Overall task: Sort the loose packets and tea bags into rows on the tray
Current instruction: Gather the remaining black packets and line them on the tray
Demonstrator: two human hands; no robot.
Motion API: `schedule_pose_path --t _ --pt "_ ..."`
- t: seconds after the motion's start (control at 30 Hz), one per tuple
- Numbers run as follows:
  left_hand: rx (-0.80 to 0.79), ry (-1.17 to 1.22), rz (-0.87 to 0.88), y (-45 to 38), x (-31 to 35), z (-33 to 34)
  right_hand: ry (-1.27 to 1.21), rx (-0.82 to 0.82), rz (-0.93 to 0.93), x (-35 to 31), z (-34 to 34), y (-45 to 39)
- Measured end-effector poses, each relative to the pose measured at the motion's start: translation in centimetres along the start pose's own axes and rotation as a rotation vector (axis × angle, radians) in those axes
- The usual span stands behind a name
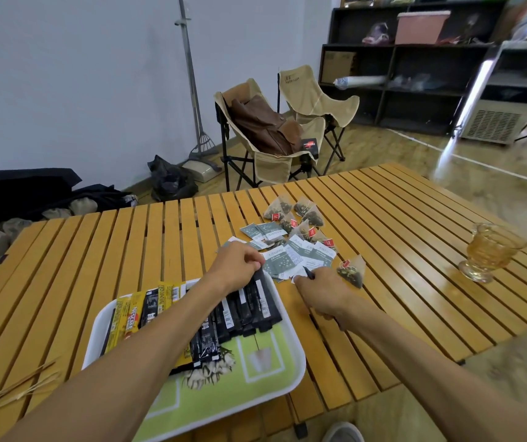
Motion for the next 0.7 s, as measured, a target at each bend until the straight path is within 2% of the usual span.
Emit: schedule_pose_path --t 0.23,0.37,0.47,0.63,0.7 --pt "0.18 0.013 0.005 1.2 0.0 -2.4 -0.327 -0.067 0.097 -0.2 0.2 0.6" --pt "0.04 0.165 0.092 2.1 3.3 -3.3 -0.586 -0.118 0.042 -2.3 0.8 2.1" --pt "-0.024 0.221 0.067 2.9 4.7 -3.7 -0.54 -0.085 -0.084 -4.7 1.8 3.5" --pt "0.046 0.213 -0.004 4.5 4.2 -6.0 -0.358 0.035 -0.265 -6.4 3.5 4.8" --pt "0.015 0.185 -0.019 5.3 3.7 -6.2 -0.3 0.04 -0.314 -6.7 4.1 5.1"
Point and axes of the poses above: each hand's wrist, its own y-axis away from the middle knuckle, its own z-axis out of the palm, x = y × z, the point moved 7 cm from there along -y, towards the middle knuckle, and after that the axes turned 11 degrees about z, right-handed, at the moved point
